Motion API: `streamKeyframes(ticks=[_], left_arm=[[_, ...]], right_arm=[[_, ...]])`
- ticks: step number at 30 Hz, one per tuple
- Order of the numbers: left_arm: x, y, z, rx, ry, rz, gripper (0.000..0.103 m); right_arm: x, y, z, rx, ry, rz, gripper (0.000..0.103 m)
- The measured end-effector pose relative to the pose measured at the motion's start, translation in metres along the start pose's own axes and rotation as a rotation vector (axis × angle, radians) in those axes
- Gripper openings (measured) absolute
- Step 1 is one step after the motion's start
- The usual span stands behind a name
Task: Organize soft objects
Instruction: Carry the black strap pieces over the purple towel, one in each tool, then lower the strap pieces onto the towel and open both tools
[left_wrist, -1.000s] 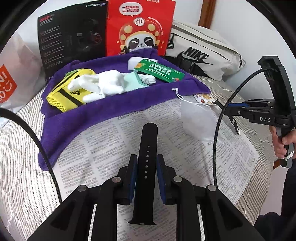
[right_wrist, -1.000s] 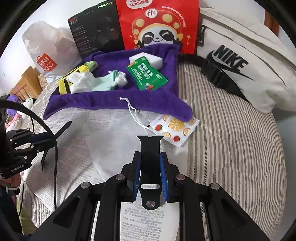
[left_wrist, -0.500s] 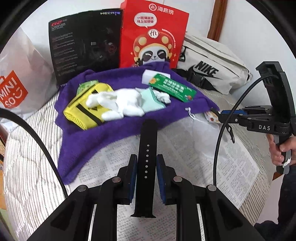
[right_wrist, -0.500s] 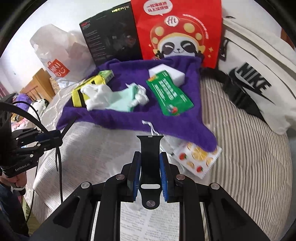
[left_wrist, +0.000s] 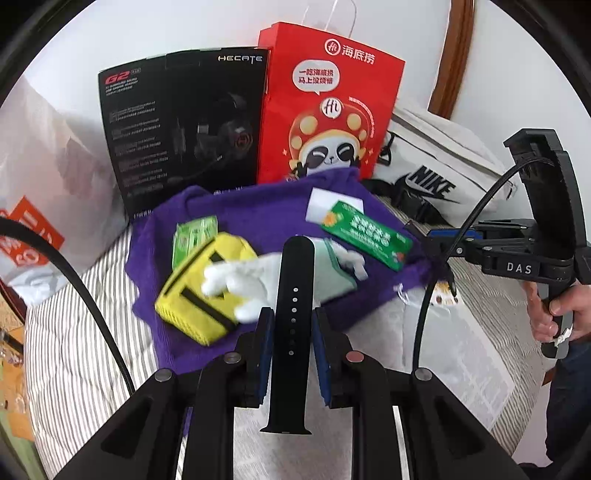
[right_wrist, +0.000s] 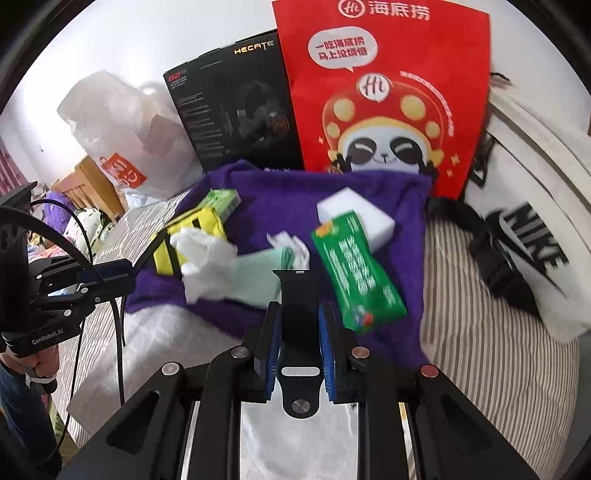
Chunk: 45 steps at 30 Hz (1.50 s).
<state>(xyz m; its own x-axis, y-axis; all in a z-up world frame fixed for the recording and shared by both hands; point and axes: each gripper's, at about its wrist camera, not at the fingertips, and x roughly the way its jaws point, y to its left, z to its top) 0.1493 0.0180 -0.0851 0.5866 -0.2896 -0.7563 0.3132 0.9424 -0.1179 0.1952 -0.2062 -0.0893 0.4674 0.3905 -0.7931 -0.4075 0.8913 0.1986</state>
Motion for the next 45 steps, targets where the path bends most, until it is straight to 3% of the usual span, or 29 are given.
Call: streamKeyframes(ticks=[12,24,36,45], left_arm=[[0.037,0.021,0.044,-0.003,0.021,-0.014,0.020],[0.083,0.026,0.075,0.004,0.058,-0.048,0.020],[0.141,0.031,0.081,-0.014,0.151,-0.045,0.015],[0.148,0.026,0.078,0.000,0.176,-0.024,0.015]], right_arm=[[0.051,-0.005,0.040,-0.010,0.050,0.005,0.020],[0.095,-0.015,0.049,-0.017,0.120,-0.008,0.020],[0.113,-0.023,0.043,-0.010,0.152,0.014,0.020],[0.113,-0.023,0.042,-0.012,0.152,0.024,0.021]])
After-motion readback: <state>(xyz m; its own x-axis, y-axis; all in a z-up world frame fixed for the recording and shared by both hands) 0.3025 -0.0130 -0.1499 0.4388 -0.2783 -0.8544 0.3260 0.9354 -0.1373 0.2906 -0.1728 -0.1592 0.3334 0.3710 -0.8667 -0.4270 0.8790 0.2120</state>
